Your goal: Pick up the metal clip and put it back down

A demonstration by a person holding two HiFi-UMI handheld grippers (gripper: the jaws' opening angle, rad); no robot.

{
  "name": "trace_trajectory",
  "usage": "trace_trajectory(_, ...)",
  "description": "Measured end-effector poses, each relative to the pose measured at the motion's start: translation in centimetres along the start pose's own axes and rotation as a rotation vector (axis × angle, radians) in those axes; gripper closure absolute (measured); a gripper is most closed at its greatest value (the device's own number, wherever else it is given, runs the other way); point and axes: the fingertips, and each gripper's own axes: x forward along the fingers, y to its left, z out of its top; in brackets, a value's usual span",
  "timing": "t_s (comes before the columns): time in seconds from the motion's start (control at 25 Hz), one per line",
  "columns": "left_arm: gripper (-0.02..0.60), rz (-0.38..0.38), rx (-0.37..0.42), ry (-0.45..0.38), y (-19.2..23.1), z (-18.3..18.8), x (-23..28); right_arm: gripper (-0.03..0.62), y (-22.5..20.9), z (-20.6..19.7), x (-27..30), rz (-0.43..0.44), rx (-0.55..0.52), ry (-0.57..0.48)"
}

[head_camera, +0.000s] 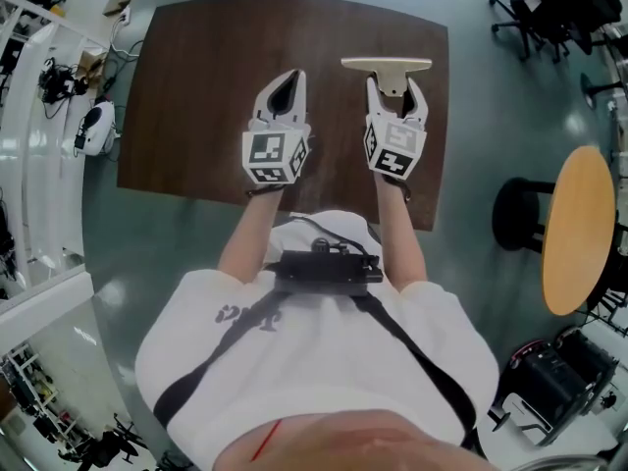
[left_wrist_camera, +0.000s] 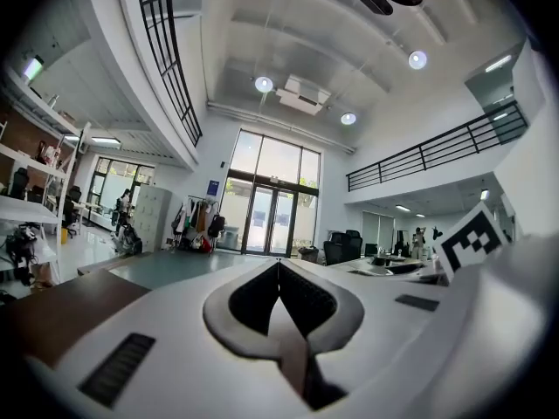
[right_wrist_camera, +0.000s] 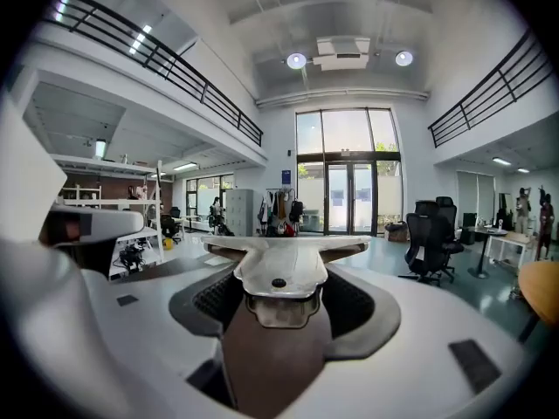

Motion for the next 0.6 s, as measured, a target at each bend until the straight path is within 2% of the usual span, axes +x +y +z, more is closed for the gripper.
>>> trace_trajectory(0.2, 0.568, -0.01, -0.002, 0.054, 0.7, -2.7, 4.4, 0.299, -3.5, -2.8, 6.9, -0.061, -0.012, 0.076)
trace_trajectory(0.44, 0.569, -0.057, -0.004, 0.11, -1.0, -6.5, 12.3, 0.299, -10.9, -4.9, 15.3, -0.137, -0.024, 0.149)
trace_trajectory(0.6, 0.568, -0.1, -0.005, 0.139, -2.5, -9.7, 17.9, 0.299, -15.7, -8.7, 20.7, -0.168, -0.008, 0.226)
